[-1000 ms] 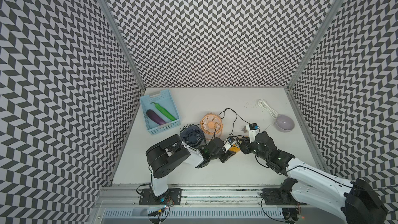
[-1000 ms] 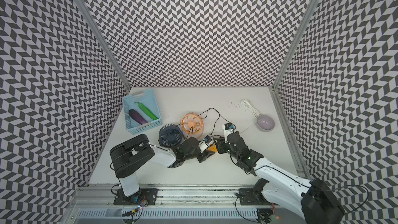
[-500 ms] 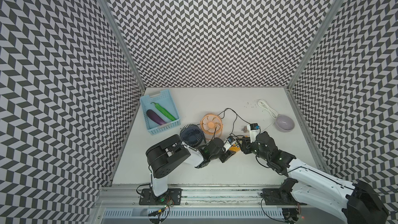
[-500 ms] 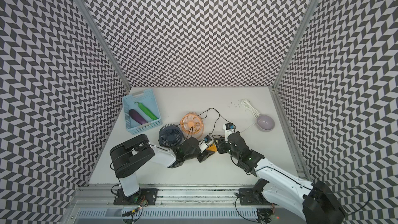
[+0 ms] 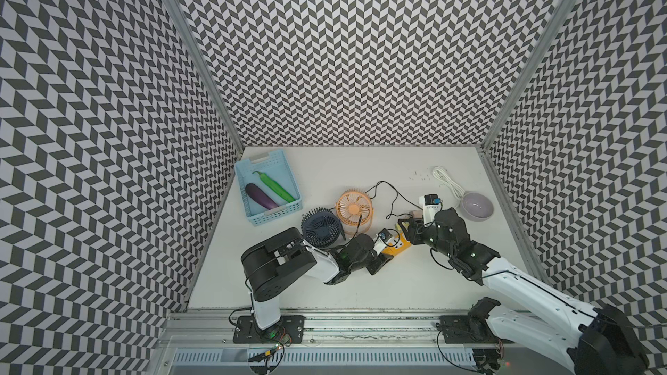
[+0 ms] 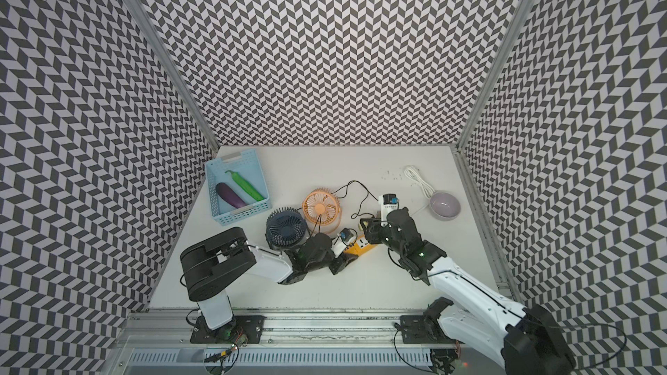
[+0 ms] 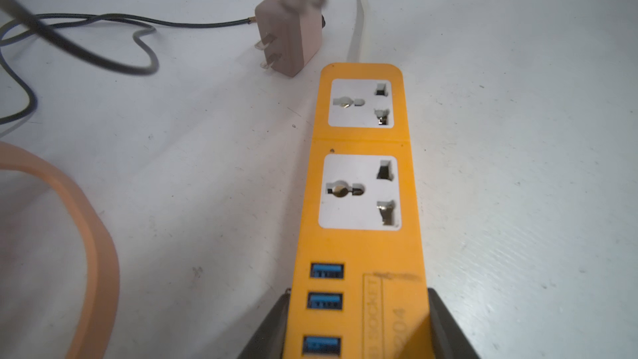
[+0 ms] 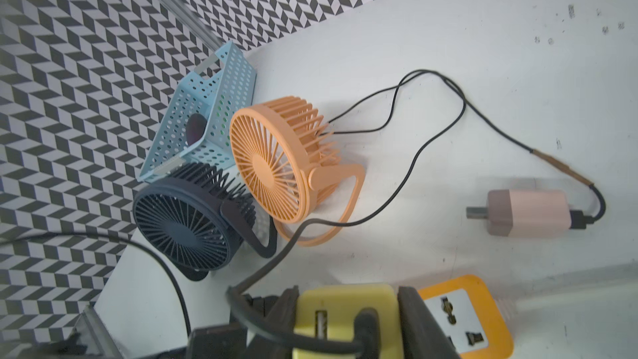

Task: Unplug the desk fan from the power strip
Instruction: Remove the plug from the socket, then place the plug at the center of the board.

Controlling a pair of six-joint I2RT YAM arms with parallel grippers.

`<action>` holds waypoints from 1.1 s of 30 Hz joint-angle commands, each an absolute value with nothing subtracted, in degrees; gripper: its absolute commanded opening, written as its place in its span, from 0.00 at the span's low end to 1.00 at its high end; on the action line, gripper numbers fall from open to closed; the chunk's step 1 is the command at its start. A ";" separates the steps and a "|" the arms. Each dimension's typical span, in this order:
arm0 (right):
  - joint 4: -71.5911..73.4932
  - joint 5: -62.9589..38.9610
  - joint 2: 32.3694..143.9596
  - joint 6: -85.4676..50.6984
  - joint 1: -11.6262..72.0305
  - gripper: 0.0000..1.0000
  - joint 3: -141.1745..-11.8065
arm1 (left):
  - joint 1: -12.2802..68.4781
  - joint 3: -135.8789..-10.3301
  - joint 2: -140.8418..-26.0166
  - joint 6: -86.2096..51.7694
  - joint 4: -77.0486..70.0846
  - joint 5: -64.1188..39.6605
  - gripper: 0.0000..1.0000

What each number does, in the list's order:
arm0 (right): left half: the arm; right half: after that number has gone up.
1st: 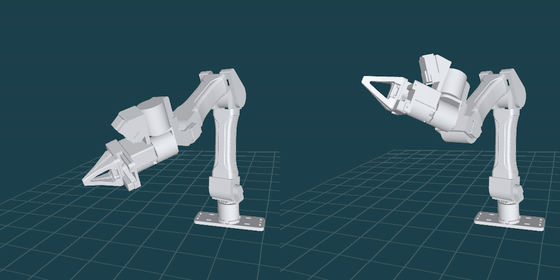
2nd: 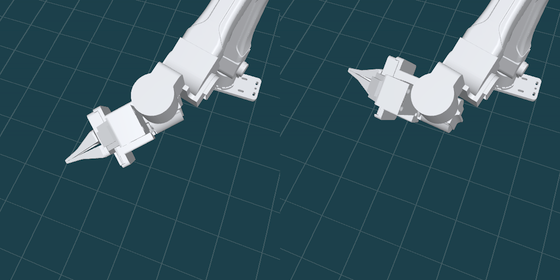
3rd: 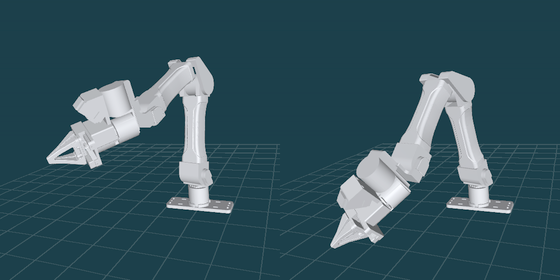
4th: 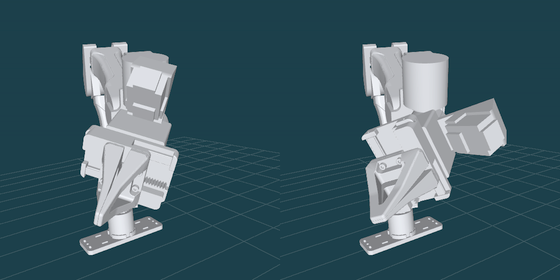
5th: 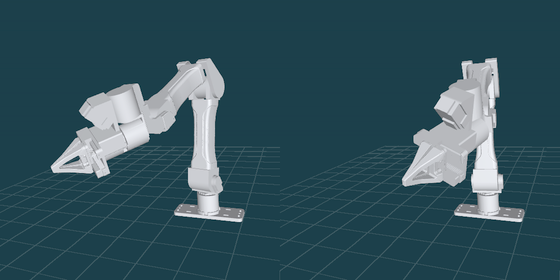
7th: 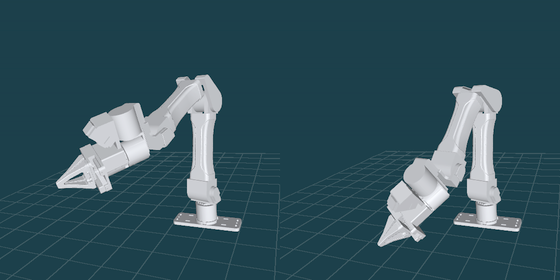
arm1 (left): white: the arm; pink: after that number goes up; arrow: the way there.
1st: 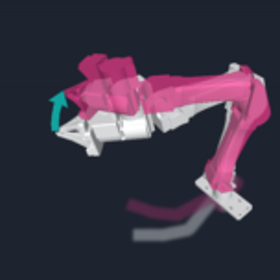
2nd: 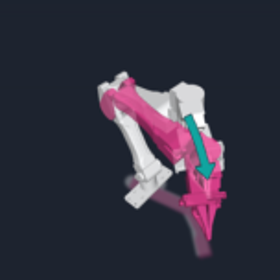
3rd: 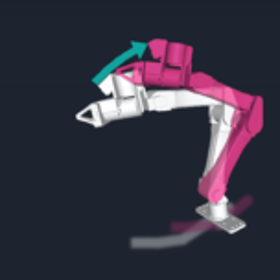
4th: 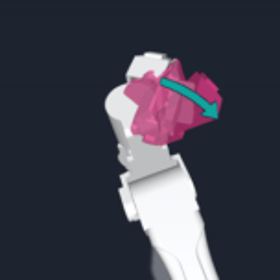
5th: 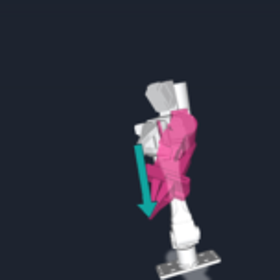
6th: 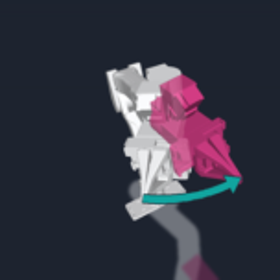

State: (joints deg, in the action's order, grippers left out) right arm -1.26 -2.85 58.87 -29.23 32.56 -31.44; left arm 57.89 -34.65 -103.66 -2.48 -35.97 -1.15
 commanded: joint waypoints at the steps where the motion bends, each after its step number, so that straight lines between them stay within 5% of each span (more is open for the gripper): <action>1: 1.34 -5.66 61.54 -29.80 30.63 0.17 -35.11 | 58.44 -33.79 -102.57 -3.41 -35.38 -0.79 0.28; 14: -1.79 -24.76 84.13 -32.19 20.54 0.17 -48.73 | 58.54 -33.98 -102.69 -3.18 -35.27 -0.97 0.35; 33: -0.48 -27.02 94.39 -31.08 19.83 0.22 -46.99 | 58.48 -33.98 -103.10 -2.72 -35.86 -1.14 0.34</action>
State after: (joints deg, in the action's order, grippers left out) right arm -3.60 -26.48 93.27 -31.53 20.32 -46.39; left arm 58.11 -34.54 -103.55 -2.61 -35.94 -0.84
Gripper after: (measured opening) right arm 0.445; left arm 0.477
